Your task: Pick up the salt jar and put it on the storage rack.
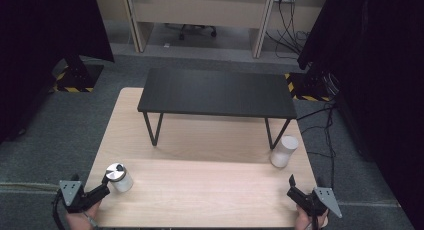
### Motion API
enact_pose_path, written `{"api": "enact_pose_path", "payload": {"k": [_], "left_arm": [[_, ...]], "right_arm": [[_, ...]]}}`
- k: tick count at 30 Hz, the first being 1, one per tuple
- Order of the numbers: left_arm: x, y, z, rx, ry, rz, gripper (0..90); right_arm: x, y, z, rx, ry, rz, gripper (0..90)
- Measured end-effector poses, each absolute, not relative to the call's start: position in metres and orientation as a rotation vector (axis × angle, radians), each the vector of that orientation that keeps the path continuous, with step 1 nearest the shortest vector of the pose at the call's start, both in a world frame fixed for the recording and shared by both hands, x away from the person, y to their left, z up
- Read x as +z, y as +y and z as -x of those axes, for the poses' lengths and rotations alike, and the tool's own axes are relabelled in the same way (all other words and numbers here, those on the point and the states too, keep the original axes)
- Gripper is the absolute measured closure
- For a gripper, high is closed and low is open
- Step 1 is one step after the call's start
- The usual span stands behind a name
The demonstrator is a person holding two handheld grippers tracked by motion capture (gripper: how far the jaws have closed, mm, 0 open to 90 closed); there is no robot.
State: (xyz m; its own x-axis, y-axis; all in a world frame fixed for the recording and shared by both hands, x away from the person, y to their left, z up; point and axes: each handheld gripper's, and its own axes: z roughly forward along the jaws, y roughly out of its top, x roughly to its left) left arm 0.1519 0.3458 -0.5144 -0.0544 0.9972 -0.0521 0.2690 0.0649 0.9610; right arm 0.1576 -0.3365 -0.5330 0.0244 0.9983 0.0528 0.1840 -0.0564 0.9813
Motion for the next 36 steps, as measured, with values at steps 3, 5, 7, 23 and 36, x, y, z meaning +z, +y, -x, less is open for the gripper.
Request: {"api": "enact_pose_path", "payload": {"k": [3, 5, 7, 23, 36], "left_arm": [[-0.514, 0.347, -0.152, 1.052, 1.471, -1.347, 0.0], [-0.514, 0.347, -0.152, 1.052, 1.467, -1.348, 0.0], [-0.513, 0.348, -0.152, 1.05, 1.467, -1.353, 0.0], [-0.509, 0.354, -0.142, 1.022, 1.487, -1.331, 0.0], [-0.505, 0.346, -0.088, 0.992, 1.447, -1.34, 0.0]], "right_arm": [[-0.533, -0.337, -0.157, 1.143, 1.302, -1.396, 0.3], [-0.533, -0.337, -0.157, 1.144, 1.302, -1.394, 0.2], [-0.533, -0.337, -0.157, 1.144, 1.302, -1.395, 0.3], [-0.533, -0.338, -0.157, 1.151, 1.299, -1.397, 0.2], [-0.533, -0.338, -0.158, 1.147, 1.316, -1.385, 0.2]]}}
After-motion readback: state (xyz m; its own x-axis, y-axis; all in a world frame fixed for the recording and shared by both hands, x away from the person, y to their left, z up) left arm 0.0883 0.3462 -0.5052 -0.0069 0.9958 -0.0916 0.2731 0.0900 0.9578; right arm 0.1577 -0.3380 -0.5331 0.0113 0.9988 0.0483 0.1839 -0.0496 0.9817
